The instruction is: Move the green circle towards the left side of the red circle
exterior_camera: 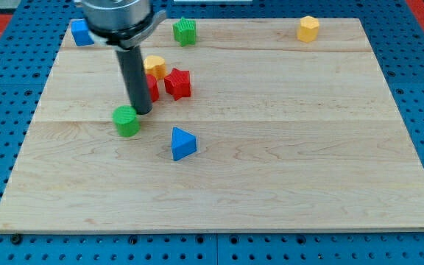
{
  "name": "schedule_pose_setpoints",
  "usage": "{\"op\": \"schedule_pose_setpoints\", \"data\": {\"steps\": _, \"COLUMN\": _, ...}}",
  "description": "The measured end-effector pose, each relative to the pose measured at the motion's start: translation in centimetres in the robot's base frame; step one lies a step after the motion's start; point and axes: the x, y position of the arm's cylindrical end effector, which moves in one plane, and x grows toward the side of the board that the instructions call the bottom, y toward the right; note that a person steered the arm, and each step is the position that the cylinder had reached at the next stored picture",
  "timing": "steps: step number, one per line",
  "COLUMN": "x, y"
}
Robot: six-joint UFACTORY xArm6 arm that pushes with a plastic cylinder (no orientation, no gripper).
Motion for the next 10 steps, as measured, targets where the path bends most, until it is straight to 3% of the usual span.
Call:
{"op": "schedule_pose_setpoints", "data": {"steps": 2, "x": 4.4, "y": 5.1}}
{"op": "schedule_pose_setpoints", "data": {"steps": 3, "x": 5.0, "y": 2.4}}
{"op": "schedule_pose_setpoints", "data": {"steps": 4, "x": 9.2, "y": -0.2}}
{"op": "schedule_pose_setpoints", "data": {"steps": 5, "x": 9.0, "y": -1.6}}
{"op": "schedule_pose_setpoints", "data": {"steps": 7, "x": 1.7, "y": -3.0}}
{"op": "schedule_pose_setpoints", "data": {"steps": 8, "x": 0.9, "y": -1.3}}
{"op": "schedule_pose_setpoints", "data": {"steps": 9, "x": -0.2, "y": 4.9}}
{"op": "schedule_pose_setpoints", "data": {"steps": 10, "x": -1.7, "y": -3.9}}
